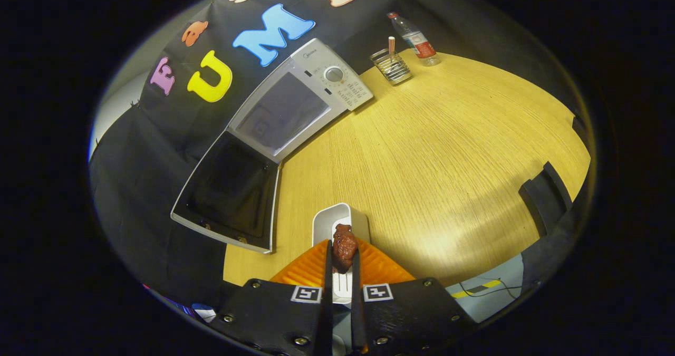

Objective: Open the microwave, put the food inside, and close the microwave door.

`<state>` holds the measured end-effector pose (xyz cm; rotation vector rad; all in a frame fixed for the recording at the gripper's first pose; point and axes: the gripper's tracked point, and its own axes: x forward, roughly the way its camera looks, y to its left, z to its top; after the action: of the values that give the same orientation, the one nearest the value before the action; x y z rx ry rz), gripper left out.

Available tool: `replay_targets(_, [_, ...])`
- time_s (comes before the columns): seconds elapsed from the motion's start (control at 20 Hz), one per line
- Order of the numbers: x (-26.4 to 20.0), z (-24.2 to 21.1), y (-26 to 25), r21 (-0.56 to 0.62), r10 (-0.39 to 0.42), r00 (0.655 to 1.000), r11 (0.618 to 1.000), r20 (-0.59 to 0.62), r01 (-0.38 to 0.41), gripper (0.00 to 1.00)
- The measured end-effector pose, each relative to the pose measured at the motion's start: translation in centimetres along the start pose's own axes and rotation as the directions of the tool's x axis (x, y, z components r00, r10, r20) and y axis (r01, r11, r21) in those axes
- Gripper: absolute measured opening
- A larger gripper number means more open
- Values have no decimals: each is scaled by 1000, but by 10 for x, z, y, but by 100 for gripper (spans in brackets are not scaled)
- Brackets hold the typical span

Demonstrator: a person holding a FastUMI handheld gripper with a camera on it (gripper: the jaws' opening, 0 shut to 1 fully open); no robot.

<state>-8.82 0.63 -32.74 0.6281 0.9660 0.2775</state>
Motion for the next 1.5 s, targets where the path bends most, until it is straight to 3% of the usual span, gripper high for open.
replay_targets(0.2, [-3,-1,16,-72,12,1000,997,6,-12,14])
replay_targets(0.65, [-13,22,47,-101,35,997,995,74,-28,14])
replay_targets(1.1, [-19,58,105,-31,138,976,990,168,-135,14])
replay_targets(1.5, [22,112,157,-26,224,952,974,211,-223,14])
